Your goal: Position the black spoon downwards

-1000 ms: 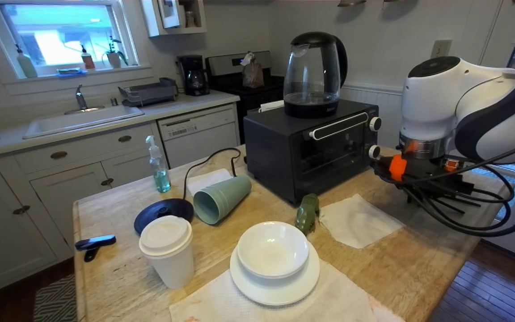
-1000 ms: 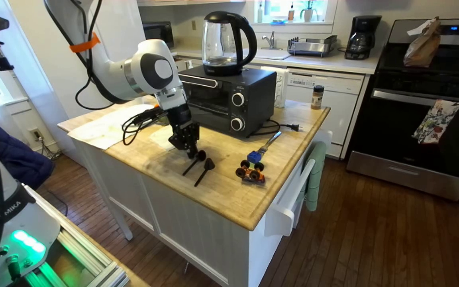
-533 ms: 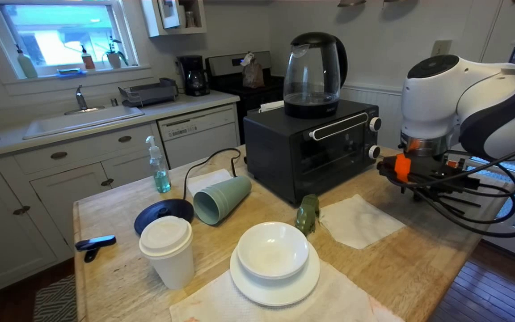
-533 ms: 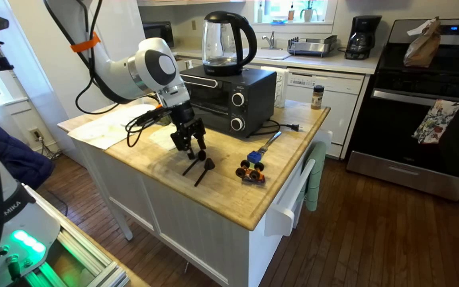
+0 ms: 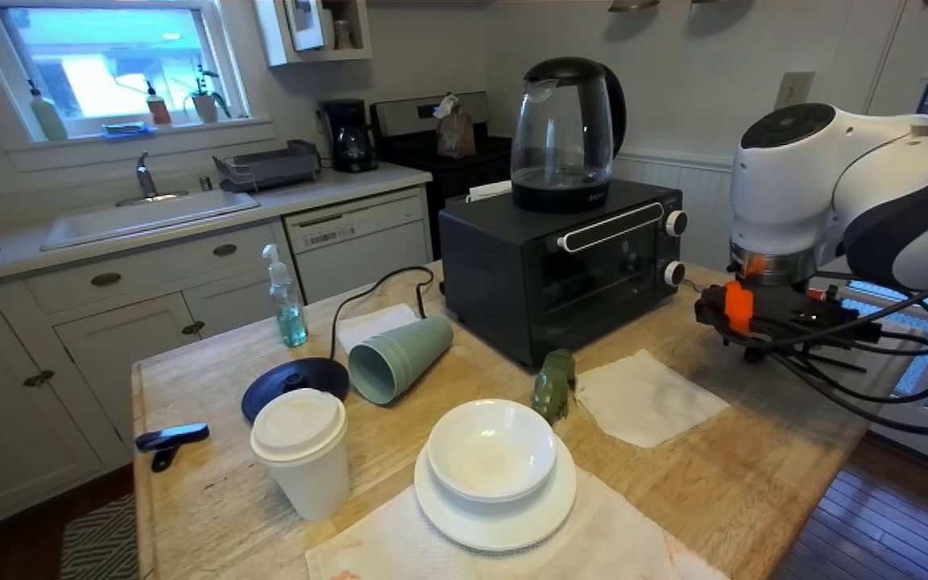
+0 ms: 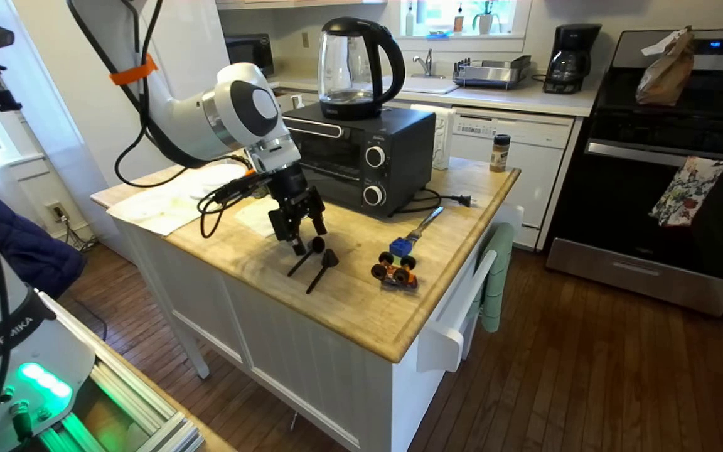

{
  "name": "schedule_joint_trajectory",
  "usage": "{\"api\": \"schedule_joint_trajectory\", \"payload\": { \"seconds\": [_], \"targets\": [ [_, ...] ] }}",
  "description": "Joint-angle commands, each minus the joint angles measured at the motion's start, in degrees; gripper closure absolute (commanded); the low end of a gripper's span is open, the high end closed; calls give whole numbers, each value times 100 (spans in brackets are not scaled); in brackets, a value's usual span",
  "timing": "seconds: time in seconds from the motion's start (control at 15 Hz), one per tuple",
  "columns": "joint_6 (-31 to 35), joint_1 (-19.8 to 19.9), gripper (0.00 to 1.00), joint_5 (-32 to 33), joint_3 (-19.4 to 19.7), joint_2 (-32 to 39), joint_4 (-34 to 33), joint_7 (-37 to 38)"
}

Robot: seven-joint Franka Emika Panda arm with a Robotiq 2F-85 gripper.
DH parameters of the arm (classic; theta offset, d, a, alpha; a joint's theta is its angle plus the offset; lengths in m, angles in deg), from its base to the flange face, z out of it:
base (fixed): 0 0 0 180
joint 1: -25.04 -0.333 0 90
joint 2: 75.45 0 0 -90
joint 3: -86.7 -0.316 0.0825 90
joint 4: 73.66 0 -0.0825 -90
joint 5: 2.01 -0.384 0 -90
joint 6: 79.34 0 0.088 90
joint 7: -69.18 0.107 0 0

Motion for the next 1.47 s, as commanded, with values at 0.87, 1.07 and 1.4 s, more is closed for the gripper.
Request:
{"api": "schedule_joint_trajectory", "payload": {
  "seconds": [0.87,1.07,1.4],
  "targets": [
    [270,383,5,-227,-228,38,82,814],
    [352,428,12,-309,-257,49,91,907],
    [467,400,18,-435,-338,85,89,851]
  ]
}}
